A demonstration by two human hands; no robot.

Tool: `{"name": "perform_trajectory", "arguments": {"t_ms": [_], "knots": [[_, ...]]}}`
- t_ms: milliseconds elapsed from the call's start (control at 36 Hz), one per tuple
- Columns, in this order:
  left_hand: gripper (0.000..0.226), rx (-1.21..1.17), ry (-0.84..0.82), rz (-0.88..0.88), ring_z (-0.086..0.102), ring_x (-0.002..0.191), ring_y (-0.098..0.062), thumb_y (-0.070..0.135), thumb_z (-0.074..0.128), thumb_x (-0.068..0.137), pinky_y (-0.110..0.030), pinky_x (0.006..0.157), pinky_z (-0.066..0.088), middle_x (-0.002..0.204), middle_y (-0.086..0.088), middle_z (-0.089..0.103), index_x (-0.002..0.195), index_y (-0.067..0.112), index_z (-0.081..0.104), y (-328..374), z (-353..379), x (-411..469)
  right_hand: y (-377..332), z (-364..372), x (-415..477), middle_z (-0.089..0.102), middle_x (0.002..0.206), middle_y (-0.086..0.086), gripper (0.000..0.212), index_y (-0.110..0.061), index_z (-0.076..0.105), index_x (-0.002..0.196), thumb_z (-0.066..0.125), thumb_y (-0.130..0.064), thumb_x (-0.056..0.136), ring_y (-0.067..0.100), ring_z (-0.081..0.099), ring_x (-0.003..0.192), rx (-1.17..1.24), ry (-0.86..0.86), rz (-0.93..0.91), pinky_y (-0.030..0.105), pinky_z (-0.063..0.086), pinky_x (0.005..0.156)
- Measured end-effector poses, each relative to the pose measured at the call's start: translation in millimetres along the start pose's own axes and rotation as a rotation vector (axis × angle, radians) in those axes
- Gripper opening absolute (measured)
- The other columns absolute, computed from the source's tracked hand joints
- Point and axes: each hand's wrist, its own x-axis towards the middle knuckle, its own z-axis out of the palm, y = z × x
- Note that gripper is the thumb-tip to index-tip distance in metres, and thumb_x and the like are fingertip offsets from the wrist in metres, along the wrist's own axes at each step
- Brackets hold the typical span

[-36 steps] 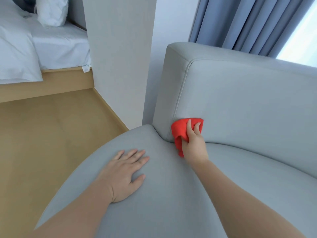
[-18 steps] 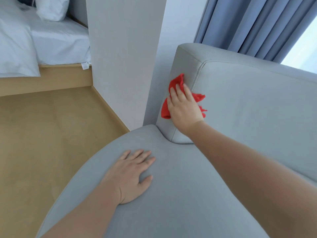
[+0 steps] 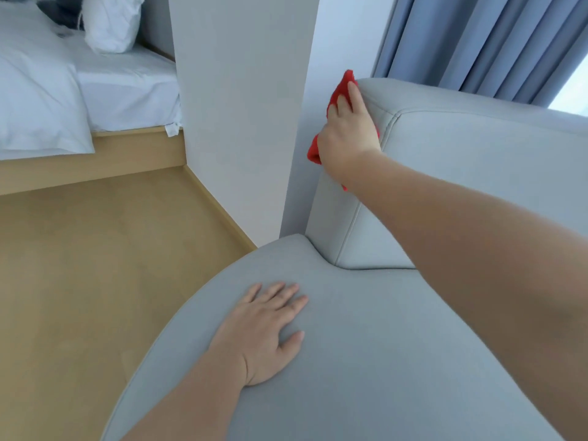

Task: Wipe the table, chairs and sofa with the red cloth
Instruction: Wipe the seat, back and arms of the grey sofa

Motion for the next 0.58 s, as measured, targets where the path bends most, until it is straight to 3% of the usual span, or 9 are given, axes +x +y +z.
{"name": "perform_trajectory", "arguments": {"t_ms": [83,222,361,417,500,583], "knots": [[0.076,0.009,0.003,0.001,-0.008,0.144,-0.006,0.059,-0.003,0.079,-0.033,0.116,-0.01,0.159,0.016,-0.003,0.151,0.037,0.005,0.7,-1.3,-0.3,-12.1,11.2,-10.2,0.045,0.143,0.019,0.043,-0.017,0.061,0.127,0.041,-0.034,0.094,0.039,0.028,0.137,0.002,-0.005,-0.029,0.054,-0.001,0.118],[0.077,0.022,0.0,0.005,-0.007,0.145,-0.006,0.059,-0.005,0.077,-0.033,0.117,-0.009,0.158,0.016,-0.002,0.151,0.038,0.005,1.2,-0.2,-0.3,-59.7,59.0,-59.2,0.047,0.137,0.017,0.045,-0.012,0.058,0.128,0.034,-0.028,0.093,0.037,0.035,0.13,0.104,0.041,-0.231,0.05,0.005,0.118],[0.078,0.028,0.033,0.005,-0.002,0.145,-0.006,0.06,-0.004,0.076,-0.031,0.115,-0.009,0.158,0.016,0.003,0.15,0.039,0.009,-1.1,3.7,0.7,-75.1,96.1,-116.9,0.04,0.147,0.009,0.041,-0.015,0.058,0.13,0.033,-0.024,0.099,0.032,0.024,0.14,0.25,-0.035,-0.426,0.045,0.0,0.118],[0.079,0.039,0.043,0.003,-0.002,0.145,-0.005,0.06,-0.006,0.075,-0.03,0.115,-0.009,0.158,0.017,0.002,0.15,0.039,0.009,-1.0,4.2,1.3,-67.6,102.7,-135.7,0.038,0.149,0.008,0.039,-0.015,0.059,0.129,0.036,-0.022,0.098,0.03,0.023,0.142,0.314,-0.047,-0.425,0.043,0.001,0.118],[0.081,0.067,0.037,0.001,0.0,0.145,-0.005,0.06,-0.007,0.074,-0.031,0.116,-0.005,0.158,0.016,0.005,0.15,0.039,0.01,-0.2,6.4,1.9,-51.6,108.2,-159.1,0.054,0.132,0.005,0.034,-0.018,0.067,0.116,0.041,-0.018,0.094,0.031,0.039,0.131,0.398,0.013,-0.382,0.043,0.009,0.118],[0.082,0.093,0.018,0.003,0.004,0.145,-0.006,0.061,-0.006,0.074,-0.034,0.117,-0.001,0.158,0.015,0.008,0.15,0.037,0.014,-0.3,6.7,2.0,-34.8,110.8,-187.4,0.057,0.125,0.006,0.034,-0.018,0.066,0.114,0.045,-0.016,0.088,0.033,0.044,0.123,0.436,0.036,-0.336,0.044,0.016,0.115]]}}
